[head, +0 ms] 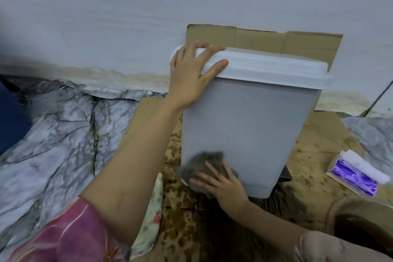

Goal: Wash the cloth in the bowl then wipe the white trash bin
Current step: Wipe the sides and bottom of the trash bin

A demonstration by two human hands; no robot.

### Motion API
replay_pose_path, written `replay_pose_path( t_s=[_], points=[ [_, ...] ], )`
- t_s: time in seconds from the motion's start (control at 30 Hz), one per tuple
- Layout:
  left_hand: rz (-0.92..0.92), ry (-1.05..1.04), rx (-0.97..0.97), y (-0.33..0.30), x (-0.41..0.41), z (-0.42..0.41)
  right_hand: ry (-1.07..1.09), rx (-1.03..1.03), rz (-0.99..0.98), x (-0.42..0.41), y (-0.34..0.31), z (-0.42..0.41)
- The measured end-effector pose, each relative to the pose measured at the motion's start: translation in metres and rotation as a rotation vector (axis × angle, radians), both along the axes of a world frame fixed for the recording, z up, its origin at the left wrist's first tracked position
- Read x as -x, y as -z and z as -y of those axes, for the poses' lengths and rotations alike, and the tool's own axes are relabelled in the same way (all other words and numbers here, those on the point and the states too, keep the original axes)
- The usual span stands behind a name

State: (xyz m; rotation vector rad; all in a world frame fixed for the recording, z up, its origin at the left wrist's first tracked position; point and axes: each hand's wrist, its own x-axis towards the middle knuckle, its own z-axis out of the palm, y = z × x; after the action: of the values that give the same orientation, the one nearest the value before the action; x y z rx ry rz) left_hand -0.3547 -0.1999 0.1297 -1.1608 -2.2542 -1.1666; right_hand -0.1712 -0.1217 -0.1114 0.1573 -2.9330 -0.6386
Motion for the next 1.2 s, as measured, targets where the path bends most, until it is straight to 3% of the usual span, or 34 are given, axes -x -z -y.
replay_pose_path(
  t_s=[0.1, 0.3, 0.4, 0.5, 0.63, 0.7, 0.83, 0.93, 1.0, 1.1, 1.2],
  points=[
    [0.0, 0.004, -0.007, 0.001, 0.0, 0.002, -0.039, -0.013, 0.123, -0.027, 0.015, -0.009],
    [0.001, 0.006, -0.006, 0.0, 0.0, -0.002, 0.133, 0.217, -0.468, 0.037, -0.083, 0.002],
    [0.002, 0.006, -0.018, 0.001, 0.002, -0.002, 0.124, 0.22, -0.546, 0.072, -0.106, 0.011],
    [0.023, 0.0, -0.027, 0.001, 0.003, -0.004, -0.035, 0.202, -0.358, 0.073, -0.077, 0.022],
    [0.011, 0.001, -0.013, 0.002, 0.005, 0.0, -0.118, 0.012, 0.294, 0.041, -0.034, 0.034],
    [0.015, 0.006, 0.004, 0.001, 0.008, 0.002, -0.13, -0.035, 0.366, 0.019, -0.019, 0.022],
    [0.017, 0.006, 0.013, 0.002, 0.007, -0.002, 0.017, 0.022, -0.071, -0.013, -0.025, -0.018],
    [0.009, -0.003, 0.0, 0.002, 0.006, -0.004, 0.179, 0.161, -0.481, 0.005, -0.089, -0.036],
    [0.017, -0.004, -0.003, 0.002, 0.007, -0.004, 0.288, 0.23, -0.647, 0.033, -0.133, -0.042],
    [0.043, -0.006, -0.008, 0.002, 0.007, -0.007, 0.285, 0.248, -0.664, 0.054, -0.149, -0.042],
    [0.054, -0.028, -0.035, 0.001, 0.006, -0.011, 0.145, 0.135, -0.509, 0.04, -0.104, -0.044]
  ],
)
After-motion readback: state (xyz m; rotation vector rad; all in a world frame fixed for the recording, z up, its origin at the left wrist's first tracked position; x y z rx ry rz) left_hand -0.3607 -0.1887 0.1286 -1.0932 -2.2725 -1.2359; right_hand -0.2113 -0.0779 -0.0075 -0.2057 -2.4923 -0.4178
